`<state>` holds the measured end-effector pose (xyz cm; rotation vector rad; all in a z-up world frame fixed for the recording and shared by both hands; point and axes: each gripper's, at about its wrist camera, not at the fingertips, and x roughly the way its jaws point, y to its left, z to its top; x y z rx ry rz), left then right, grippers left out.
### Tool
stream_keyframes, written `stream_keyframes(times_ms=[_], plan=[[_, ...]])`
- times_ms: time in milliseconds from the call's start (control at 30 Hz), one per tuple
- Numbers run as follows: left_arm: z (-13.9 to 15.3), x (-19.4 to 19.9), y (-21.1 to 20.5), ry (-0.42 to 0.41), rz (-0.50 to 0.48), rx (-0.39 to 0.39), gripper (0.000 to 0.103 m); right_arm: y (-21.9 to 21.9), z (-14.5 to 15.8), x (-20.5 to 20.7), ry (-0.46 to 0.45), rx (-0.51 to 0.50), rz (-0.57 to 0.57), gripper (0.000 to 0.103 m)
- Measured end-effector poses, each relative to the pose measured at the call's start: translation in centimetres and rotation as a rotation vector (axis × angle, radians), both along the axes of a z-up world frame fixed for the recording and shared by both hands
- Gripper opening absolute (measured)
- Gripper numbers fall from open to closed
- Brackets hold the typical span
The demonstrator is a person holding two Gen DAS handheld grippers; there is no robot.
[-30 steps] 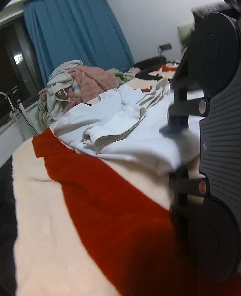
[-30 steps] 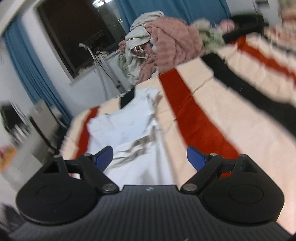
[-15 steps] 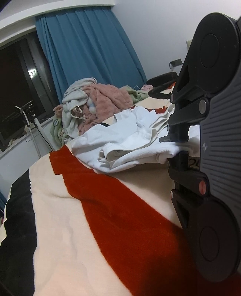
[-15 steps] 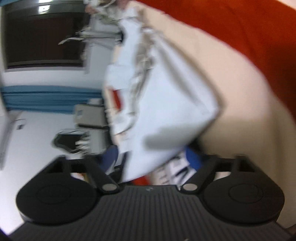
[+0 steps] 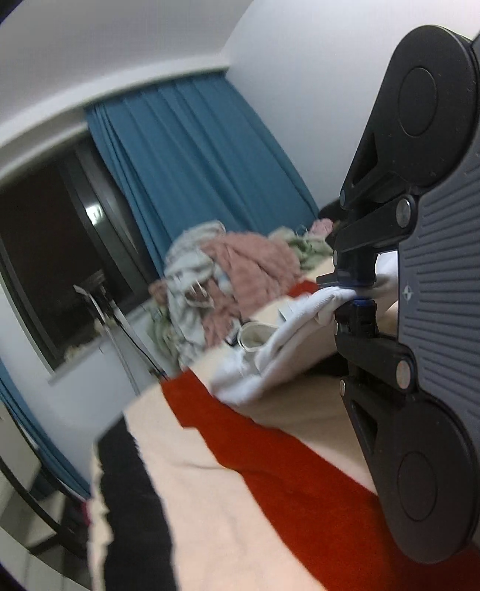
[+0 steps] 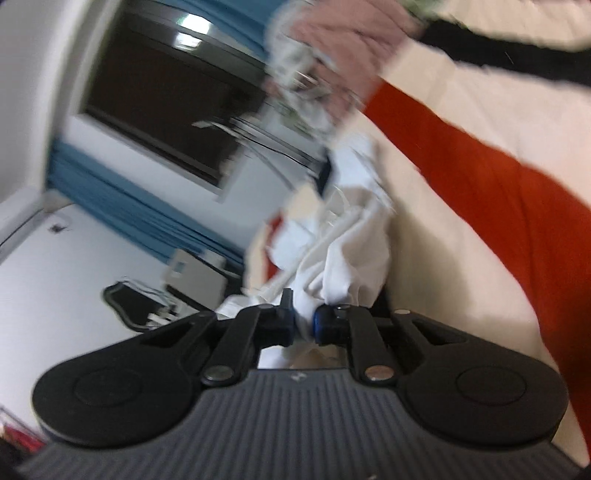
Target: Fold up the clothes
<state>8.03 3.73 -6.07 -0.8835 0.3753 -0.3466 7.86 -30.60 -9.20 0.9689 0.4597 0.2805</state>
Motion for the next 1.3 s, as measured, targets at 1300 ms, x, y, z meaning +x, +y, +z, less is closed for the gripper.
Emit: stream_keyframes(times_ms=[1300], plan=[[-2.2, 16.7, -1.6, 0.339, 0.022, 0.2, 0.007, -0.8, -4.0, 11.7, 0.278, 0.057, -0.093, 0.015]])
